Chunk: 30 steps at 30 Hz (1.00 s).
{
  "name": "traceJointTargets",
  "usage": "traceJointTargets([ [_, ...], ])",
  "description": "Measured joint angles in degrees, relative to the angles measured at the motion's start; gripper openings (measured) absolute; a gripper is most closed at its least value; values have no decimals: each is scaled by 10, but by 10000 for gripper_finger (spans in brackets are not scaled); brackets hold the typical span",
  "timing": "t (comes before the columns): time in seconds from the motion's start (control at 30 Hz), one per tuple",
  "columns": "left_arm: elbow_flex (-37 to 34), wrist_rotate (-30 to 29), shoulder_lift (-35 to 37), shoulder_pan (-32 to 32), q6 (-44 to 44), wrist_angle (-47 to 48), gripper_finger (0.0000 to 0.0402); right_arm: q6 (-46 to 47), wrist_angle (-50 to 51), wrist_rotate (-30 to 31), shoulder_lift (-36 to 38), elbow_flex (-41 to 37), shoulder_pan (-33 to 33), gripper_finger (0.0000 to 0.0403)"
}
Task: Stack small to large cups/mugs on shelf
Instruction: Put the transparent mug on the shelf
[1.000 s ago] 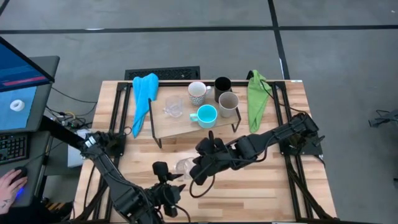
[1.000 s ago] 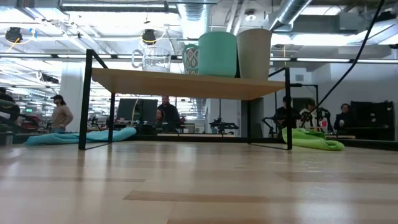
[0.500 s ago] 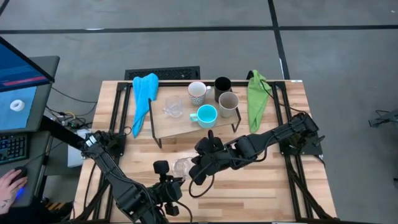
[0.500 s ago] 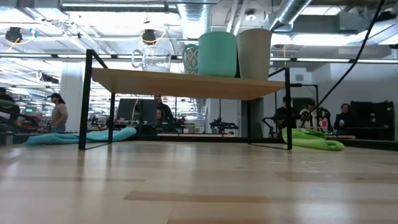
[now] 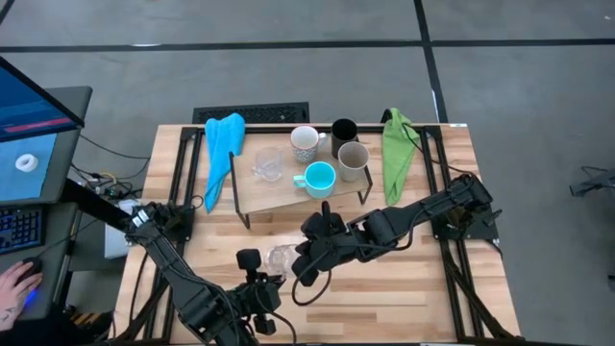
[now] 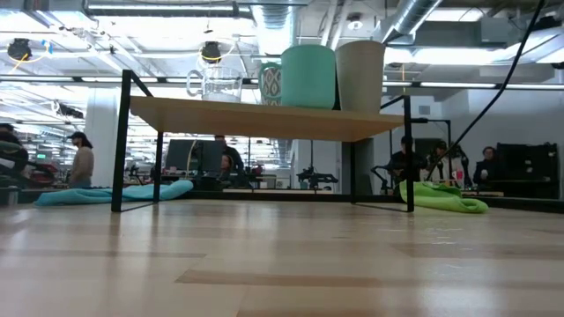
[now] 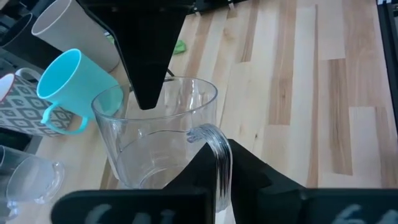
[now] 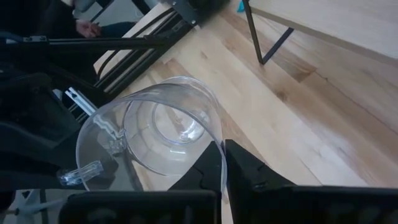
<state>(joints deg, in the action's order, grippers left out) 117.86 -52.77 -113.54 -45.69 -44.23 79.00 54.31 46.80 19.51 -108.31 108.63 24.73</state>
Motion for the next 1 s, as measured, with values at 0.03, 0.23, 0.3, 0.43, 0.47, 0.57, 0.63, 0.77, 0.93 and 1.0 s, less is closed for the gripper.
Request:
traceJointTargets([
  [0.03, 0, 0, 0, 0, 0, 0, 6, 3, 0, 0, 0, 0, 0, 27],
  [0.23, 0, 3, 0, 0, 0, 0, 5, 8, 0, 0, 0, 0, 0, 40],
  [0.3, 0, 3, 0, 0, 2, 0, 5, 8, -1, 0, 0, 0, 0, 53],
  [0.43, 0, 4, 0, 1, 2, 1, 7, 8, -1, -3, 0, 1, 2, 85],
  [0.47, 0, 6, 0, 1, 2, 1, 7, 8, -1, -3, 0, 1, 3, 94],
  [0.57, 0, 10, 0, -2, 3, 0, 6, 7, 0, -4, 0, 1, 8, 118],
  [0.63, 0, 11, 0, -5, 5, 2, 6, 7, 5, -7, 4, 1, 12, 133],
  [0.77, 0, 12, 0, -7, 4, 3, 9, 7, 9, -6, 13, 1, 19, 156],
  [0.93, 3, 16, 0, -8, 4, 3, 7, 7, 11, -1, 37, 1, 25, 173],
  [1.0, 10, 15, 0, -8, 2, 0, 7, 4, 9, 0, 53, 1, 31, 176],
])
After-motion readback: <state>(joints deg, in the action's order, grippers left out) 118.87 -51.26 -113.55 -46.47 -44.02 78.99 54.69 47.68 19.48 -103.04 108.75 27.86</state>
